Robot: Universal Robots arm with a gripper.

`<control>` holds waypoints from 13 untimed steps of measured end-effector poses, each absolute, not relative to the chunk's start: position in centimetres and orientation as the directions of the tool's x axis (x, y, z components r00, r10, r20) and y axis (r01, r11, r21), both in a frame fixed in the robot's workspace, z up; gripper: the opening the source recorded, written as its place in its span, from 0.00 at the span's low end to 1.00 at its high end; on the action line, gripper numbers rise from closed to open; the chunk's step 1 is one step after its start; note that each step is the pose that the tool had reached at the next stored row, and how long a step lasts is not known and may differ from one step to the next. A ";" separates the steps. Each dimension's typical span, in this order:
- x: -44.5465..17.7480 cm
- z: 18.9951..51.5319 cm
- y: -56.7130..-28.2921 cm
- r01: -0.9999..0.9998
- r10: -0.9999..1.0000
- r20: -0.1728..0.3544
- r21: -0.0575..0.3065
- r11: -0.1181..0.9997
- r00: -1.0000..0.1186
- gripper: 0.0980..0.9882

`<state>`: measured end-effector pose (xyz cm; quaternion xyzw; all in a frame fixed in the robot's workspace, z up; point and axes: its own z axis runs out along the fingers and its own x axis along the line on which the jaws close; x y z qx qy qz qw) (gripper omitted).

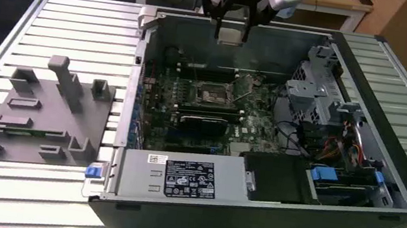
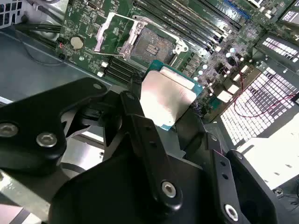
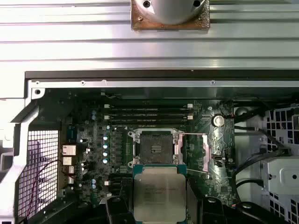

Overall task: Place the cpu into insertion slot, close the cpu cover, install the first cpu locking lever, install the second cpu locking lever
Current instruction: 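Place the cpu into insertion slot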

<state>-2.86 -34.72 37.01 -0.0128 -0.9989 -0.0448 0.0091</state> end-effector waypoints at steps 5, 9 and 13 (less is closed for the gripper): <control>-2.9 37.0 -34.7 0.029 0.027 0.019 0.089 0.996 -0.999 0.50; -2.9 37.0 -34.7 0.057 0.055 0.019 0.089 0.994 -0.998 0.50; -2.9 37.0 -34.7 0.111 0.110 0.019 0.089 0.990 -0.994 0.50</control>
